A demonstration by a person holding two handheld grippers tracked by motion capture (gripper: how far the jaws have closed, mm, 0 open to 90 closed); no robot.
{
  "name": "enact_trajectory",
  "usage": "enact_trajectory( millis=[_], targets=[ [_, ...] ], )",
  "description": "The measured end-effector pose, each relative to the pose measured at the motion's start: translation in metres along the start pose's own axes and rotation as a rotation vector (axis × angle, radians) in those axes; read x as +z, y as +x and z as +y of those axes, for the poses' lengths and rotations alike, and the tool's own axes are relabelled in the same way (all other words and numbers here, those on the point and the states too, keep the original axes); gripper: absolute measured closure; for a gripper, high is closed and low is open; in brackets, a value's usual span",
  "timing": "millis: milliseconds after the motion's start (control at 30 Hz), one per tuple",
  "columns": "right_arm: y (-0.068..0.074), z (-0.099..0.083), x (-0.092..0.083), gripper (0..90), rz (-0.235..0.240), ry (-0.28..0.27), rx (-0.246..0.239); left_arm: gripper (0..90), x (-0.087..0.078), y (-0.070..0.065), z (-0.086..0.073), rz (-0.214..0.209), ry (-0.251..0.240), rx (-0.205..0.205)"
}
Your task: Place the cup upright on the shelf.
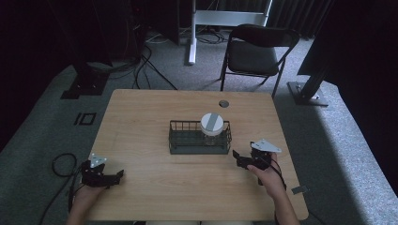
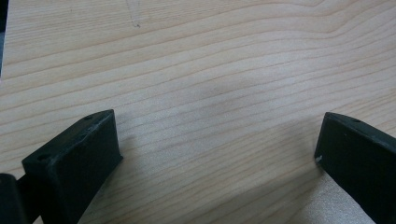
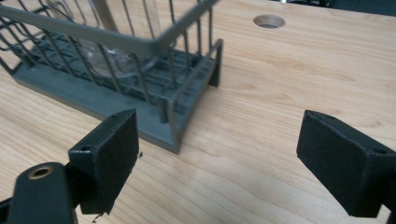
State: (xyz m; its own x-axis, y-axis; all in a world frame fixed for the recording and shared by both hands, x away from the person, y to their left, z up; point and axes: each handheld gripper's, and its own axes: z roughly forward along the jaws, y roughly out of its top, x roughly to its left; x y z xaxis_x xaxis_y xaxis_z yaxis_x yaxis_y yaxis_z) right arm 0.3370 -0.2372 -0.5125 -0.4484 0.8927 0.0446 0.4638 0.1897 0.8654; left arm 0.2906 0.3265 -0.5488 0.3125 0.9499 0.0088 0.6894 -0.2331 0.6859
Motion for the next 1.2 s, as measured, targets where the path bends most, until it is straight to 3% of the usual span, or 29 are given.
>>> enact_trajectory(
  millis=[767,1200],
  targets=[
    [-0.023,-0.026,-0.007,12.8,-0.135,0.056,0.024,0.1,0.000,0.000,0.000,0.000,0.000,0.000],
    [-0.034,-0.034,-0.010,12.7,-0.196,0.110,0.084,0.2,0.000,0.000,0.000,0.000,0.002,0.002]
  ],
)
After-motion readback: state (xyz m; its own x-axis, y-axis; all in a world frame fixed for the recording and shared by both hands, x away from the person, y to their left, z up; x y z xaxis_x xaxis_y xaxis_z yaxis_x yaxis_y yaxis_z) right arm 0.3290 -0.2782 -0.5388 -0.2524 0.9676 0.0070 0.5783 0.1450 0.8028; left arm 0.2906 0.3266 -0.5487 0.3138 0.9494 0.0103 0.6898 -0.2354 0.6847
